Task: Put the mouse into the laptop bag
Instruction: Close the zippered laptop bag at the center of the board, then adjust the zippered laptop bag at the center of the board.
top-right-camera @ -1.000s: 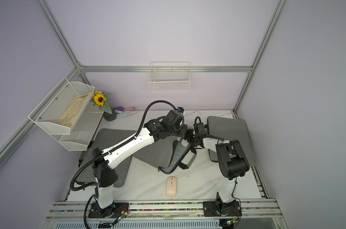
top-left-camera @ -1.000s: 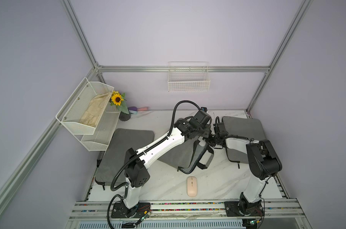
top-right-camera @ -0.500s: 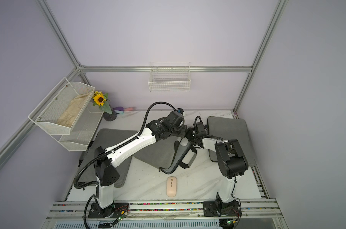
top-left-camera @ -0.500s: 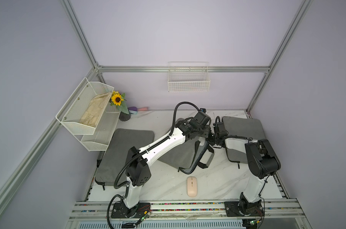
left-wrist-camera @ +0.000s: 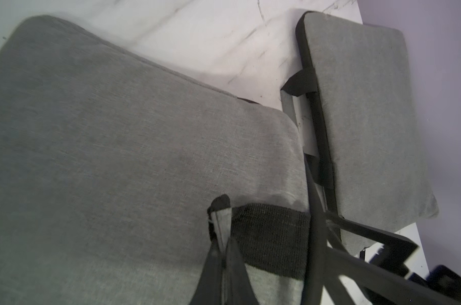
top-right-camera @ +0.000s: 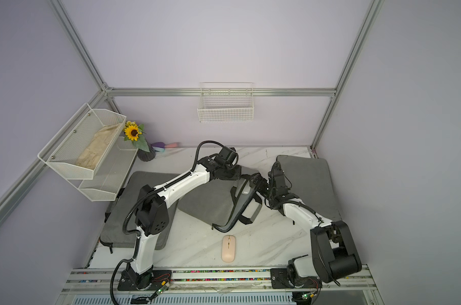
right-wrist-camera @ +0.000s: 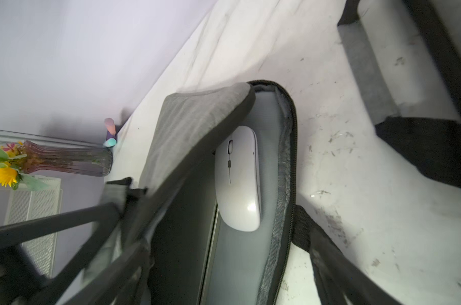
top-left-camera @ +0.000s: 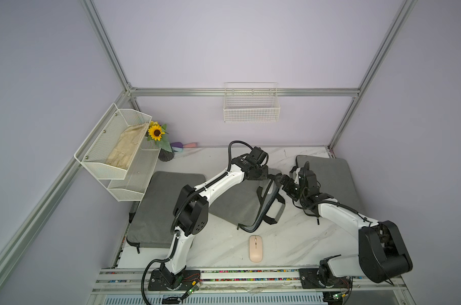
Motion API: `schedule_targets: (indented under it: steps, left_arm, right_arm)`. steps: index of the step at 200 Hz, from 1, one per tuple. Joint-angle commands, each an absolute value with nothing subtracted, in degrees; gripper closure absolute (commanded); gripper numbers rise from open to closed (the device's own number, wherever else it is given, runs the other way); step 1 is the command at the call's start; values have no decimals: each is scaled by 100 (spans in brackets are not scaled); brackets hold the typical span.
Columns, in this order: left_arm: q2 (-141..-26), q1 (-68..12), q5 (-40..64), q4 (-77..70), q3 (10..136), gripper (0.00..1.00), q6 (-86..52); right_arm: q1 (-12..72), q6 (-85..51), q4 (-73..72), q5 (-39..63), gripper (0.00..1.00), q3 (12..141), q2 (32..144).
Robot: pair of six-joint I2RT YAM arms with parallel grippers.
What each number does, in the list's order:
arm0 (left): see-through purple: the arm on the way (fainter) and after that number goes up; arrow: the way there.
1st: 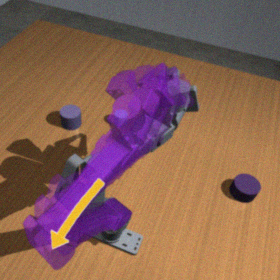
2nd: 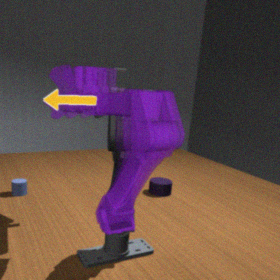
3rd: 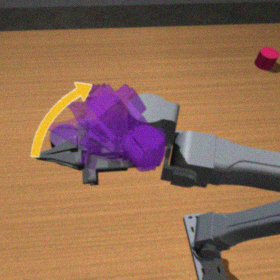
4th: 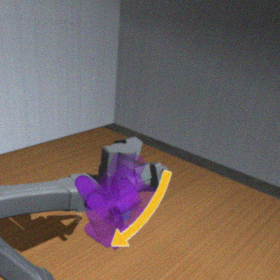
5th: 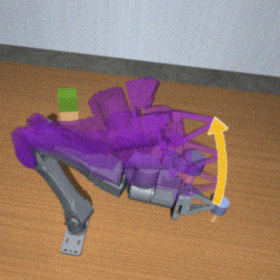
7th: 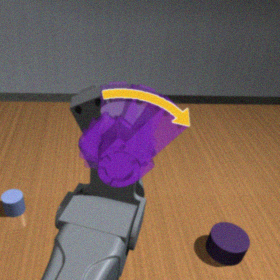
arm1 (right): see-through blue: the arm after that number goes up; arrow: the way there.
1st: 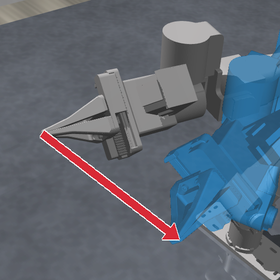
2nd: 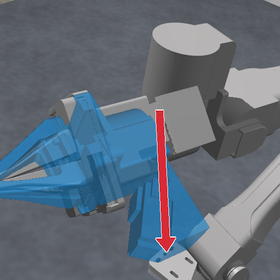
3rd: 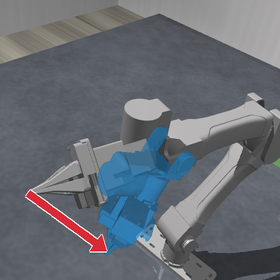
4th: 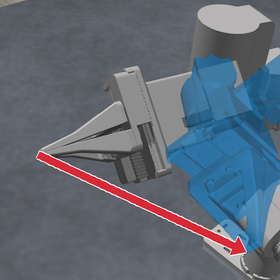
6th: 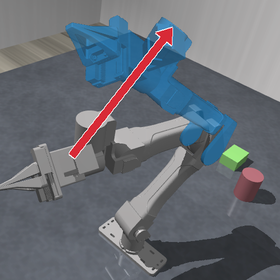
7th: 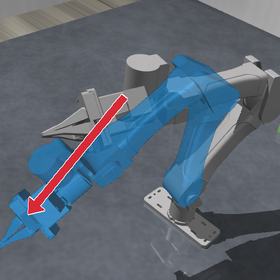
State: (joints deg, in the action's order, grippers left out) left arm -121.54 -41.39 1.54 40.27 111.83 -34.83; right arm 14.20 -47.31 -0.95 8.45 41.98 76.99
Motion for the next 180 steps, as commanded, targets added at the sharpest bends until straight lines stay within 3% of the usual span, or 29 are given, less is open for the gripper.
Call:
schedule_targets:
  steps: [1, 13, 31, 46, 68, 102, 119, 147, 161, 180]
  left_arm:
    - [-11919, -4179, 672, 3560, 11119, 86, -3384]
    - [-11860, -4188, 726, 3538, 11069, 69, -3322]
    - [-11652, -4184, 612, 3534, 10825, 32, -3275]
    - [-11292, -4184, 366, 3508, 10456, 18, -3211]
    - [-10409, -4175, -105, 3303, 9487, 13, -3303]
    - [-8224, -4183, -408, 1612, 6725, 0, -3722]
    - [-6996, -4190, -664, 761, 5281, 0, -4126]
    - [-5720, -4196, -1530, -375, 3238, 0, -5064]
    - [-5443, -4104, -1680, -611, 2813, 0, -5227]
    - [-5458, -4017, -1763, 129, 3074, 0, -5228]
  right_arm:
    - [1400, -4694, -13, 656, 6, 3967, 7358]
    - [1401, -4693, -36, 722, 6, 3893, 7321]
    - [1405, -4685, -68, 760, 8, 3833, 7300]
    - [1404, -4653, -79, 727, 12, 3806, 7313]
    - [1404, -4606, -154, 671, 14, 3842, 7582]
    - [1516, -4508, -494, 958, 34, 4102, 8687]
    - [1575, -4526, -532, 964, 44, 4319, 9198]
    - [1796, -4515, -580, 882, 51, 4706, 9844]
    - [1869, -4500, -578, 886, 51, 4962, 10129]
    - [1923, -4469, -522, 886, 54, 5474, 10641]
